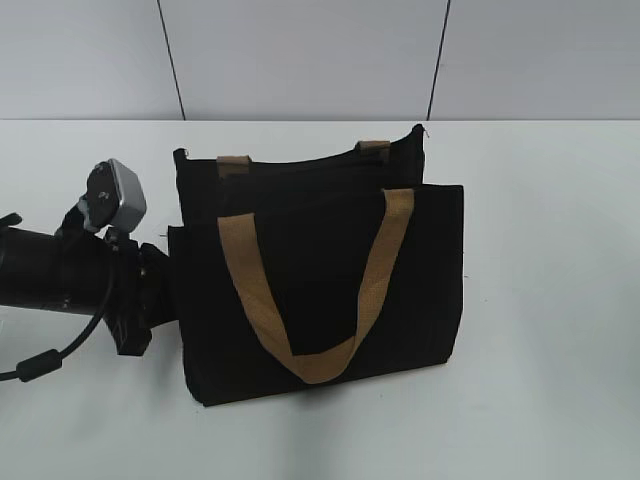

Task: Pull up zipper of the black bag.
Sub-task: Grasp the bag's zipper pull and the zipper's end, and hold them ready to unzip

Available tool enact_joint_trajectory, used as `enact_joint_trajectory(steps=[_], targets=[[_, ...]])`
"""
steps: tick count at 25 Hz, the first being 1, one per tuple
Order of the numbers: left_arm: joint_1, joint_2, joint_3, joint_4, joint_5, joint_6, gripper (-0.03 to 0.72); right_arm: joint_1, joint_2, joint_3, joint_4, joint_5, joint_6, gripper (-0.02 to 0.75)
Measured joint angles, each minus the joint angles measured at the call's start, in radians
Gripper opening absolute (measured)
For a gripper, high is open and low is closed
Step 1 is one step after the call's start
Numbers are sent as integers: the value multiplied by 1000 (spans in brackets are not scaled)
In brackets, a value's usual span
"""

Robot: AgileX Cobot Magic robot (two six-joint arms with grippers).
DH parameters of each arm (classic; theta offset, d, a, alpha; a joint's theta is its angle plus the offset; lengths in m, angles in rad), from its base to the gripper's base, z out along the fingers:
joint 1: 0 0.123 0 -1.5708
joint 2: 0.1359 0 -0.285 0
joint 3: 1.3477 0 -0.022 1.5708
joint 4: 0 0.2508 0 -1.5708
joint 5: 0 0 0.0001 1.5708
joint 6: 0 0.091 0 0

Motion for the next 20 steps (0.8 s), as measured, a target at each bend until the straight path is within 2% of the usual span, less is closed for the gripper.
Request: enact_joint_trajectory(steps=[2, 5, 10, 14, 20], targets=[[0, -10, 0, 1, -2, 0, 88, 0, 0, 0, 2, 0, -12, 465], [10, -65, 0, 4, -21, 0, 38, 0, 0, 0, 39, -3, -63, 465], [16, -210, 0, 9, -104, -49, 31, 0, 0, 0, 130, -16, -115, 423], [18, -310, 0, 83, -149, -122, 32, 12, 0, 0, 167, -19, -125, 412], [18, -415, 0, 188, -189, -222, 31, 176, 51, -54, 165, -63, -89, 412]])
